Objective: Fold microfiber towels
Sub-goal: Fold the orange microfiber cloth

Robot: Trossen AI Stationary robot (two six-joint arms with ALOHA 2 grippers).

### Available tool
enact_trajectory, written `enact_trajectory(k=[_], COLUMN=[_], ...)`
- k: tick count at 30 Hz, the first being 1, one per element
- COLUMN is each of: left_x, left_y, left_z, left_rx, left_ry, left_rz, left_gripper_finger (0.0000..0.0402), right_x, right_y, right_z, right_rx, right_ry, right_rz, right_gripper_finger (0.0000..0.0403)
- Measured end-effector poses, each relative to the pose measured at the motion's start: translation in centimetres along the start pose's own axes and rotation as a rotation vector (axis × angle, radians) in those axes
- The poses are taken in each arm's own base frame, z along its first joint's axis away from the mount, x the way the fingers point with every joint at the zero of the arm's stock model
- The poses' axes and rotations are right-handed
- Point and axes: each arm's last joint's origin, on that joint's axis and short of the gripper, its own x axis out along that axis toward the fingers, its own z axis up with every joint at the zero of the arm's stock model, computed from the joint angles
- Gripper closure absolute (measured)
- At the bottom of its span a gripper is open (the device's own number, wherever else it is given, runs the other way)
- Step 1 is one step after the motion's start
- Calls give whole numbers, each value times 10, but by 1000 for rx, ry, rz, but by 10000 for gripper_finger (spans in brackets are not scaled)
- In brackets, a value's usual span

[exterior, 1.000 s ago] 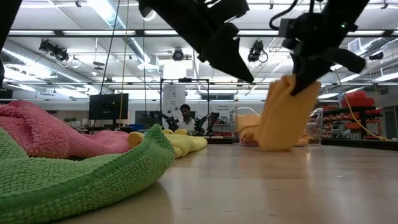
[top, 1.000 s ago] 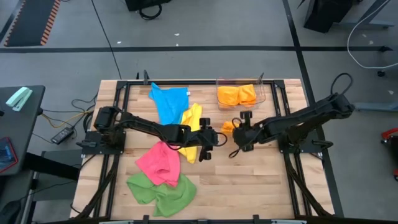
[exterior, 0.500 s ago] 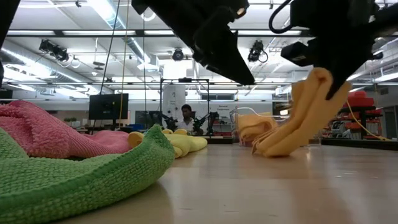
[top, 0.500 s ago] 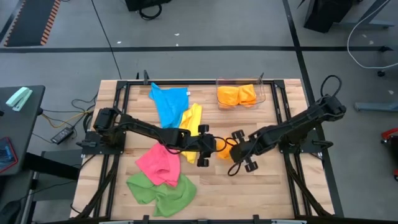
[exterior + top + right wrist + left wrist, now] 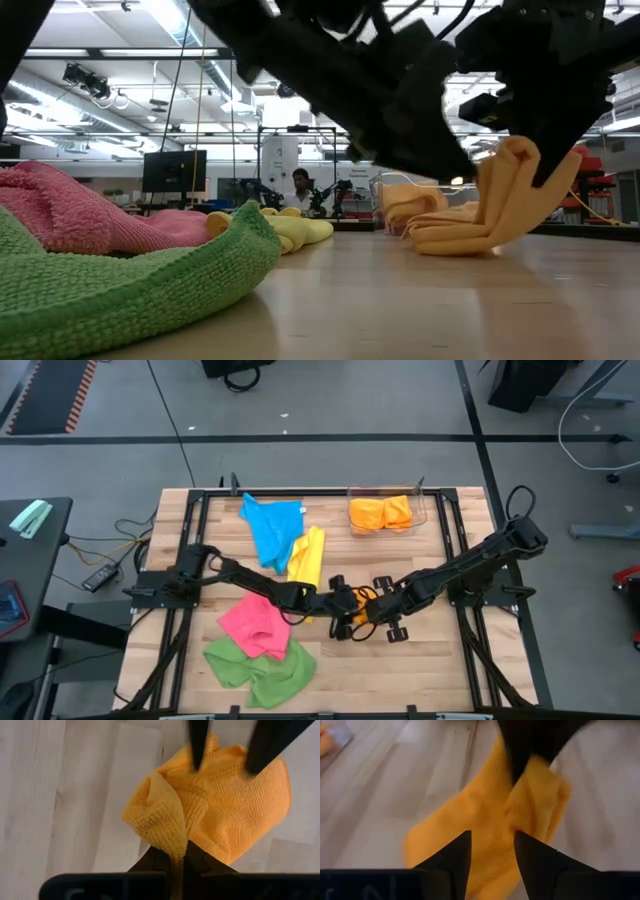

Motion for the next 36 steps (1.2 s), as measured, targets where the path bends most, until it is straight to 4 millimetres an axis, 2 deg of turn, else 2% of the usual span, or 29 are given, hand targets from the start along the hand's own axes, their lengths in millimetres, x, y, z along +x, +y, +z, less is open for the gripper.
enact_trajectory(k=[9, 18, 23, 29, 36], left_x=[24, 24, 21, 18, -9], left_y=[-5, -26, -34, -38, -48], left_z=[-24, -41, -44, -44, -32], left_rx=[-55, 10, 69, 136, 263], left_ry=[-15, 52, 63, 61, 119], left_rz=[-2, -97, -113, -124, -86], left_gripper_finger=[274, 295, 303, 318, 342], right_x=[-8, -7, 3, 4, 3], right_y=[8, 3, 4, 4, 9], right_z=[5, 7, 12, 11, 11], right_rx=[-27, -12, -78, -199, -269], right_ry=[-41, -54, -148, -153, -161], right_rz=[46, 46, 109, 39, 34], right_gripper_finger=[386, 386, 386, 386, 386])
